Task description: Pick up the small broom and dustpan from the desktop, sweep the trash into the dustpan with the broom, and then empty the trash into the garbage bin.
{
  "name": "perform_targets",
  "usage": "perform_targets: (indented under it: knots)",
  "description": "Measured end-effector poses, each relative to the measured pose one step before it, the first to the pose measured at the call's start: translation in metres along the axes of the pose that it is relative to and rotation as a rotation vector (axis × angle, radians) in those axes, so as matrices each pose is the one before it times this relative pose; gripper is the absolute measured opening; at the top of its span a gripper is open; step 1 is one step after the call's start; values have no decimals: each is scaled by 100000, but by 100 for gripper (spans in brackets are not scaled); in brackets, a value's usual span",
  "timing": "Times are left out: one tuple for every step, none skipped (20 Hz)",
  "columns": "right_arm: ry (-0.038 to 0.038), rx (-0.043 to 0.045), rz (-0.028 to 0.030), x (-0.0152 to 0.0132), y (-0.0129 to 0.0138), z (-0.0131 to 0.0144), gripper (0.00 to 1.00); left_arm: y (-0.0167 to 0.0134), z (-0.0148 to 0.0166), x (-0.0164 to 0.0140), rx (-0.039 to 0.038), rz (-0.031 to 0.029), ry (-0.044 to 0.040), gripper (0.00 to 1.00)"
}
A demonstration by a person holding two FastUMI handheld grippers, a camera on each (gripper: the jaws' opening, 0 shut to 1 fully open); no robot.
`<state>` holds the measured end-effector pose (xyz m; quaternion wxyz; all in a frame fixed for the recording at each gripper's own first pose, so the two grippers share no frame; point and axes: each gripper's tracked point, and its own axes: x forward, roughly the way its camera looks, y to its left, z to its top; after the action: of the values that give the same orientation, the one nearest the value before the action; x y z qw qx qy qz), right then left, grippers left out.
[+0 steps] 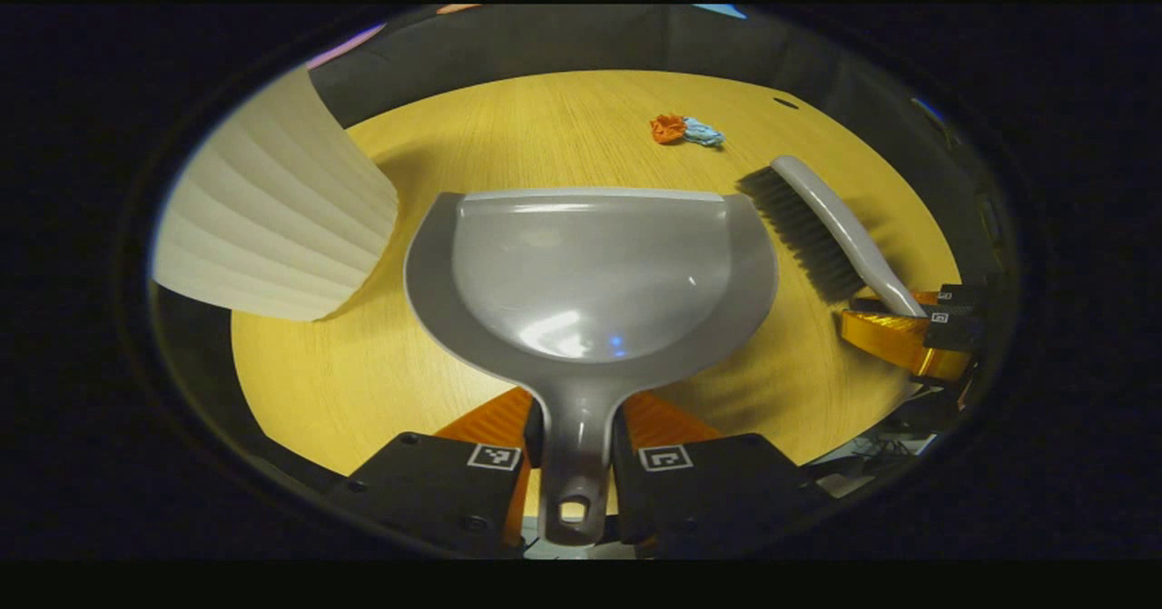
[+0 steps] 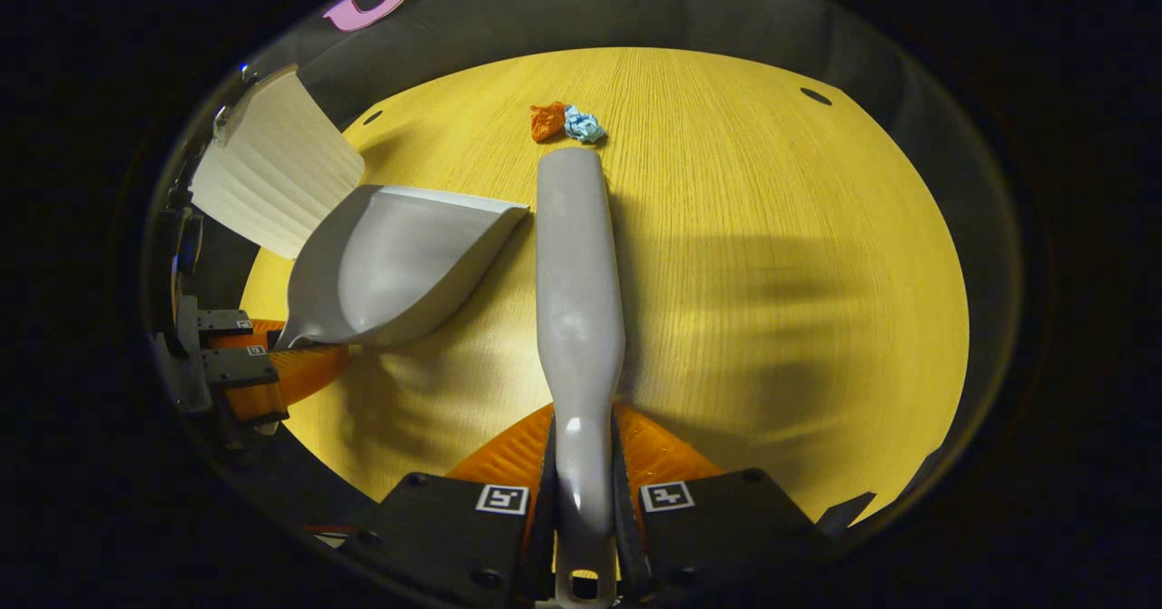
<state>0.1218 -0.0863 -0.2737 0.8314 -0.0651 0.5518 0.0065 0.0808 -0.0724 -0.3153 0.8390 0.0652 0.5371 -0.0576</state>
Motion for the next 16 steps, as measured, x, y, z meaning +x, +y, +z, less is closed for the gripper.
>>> perform_targets:
  knots:
    - [503, 229, 446, -63, 64, 69, 30, -127, 227, 71, -1162, 175, -849, 31]
    - [746, -904, 704, -34, 0, -109, 29, 105, 137, -58, -846, 298, -783, 30]
    - [596, -911, 1359, -16, 124, 40, 28, -63, 235, 79, -702, -293, -697, 29]
    - [-143, -786, 1579, 41, 105, 40, 27, -258, 92, 48, -494, -611, -324, 29]
    - [70, -765, 1133, 56, 67, -1, 26, -91, 62, 73, -522, -781, -795, 27]
    - [-591, -133, 286, -330, -100, 88, 25, 210, -50, -39, -495, -870, -1248, 26]
    - [-2572, 286, -306, -326, -193, 398, 25, 182, 136, -131, 119, -975, -1806, 25]
    - [-3336, 151, -426, -549, -112, 720, 24, -16, 310, -112, 908, -1111, -2258, 25]
    - [-3605, -2, -409, -1051, -259, 877, 24, -13, 248, -237, 412, -988, -1364, 25]
    - [-2948, -431, -882, -1319, -349, 904, 23, 7, 391, 15, 2137, -1266, -2302, 25]
    - [-2646, -1449, -1475, -1126, -564, 918, 23, 343, 433, -119, 3310, -180, -1453, 25]
    - [-1452, -2198, -2599, -1017, -878, 1016, 23, 521, 609, -165, 4755, 224, -1230, 25]
    - [-452, -2679, -3375, -667, -1137, 1216, 23, 719, 450, 46, 5209, 882, -486, 24]
    - [-447, -2495, -3647, -281, -1115, 1200, 23, 614, 297, -54, 4736, 480, 561, 26]
    - [-232, -2476, -3188, 208, -934, 1489, 23, 236, 380, 268, 3207, -265, 811, 24]
    - [422, -2806, -2784, 419, -835, 1415, 23, 106, 306, 43, 2686, -1088, 965, 25]
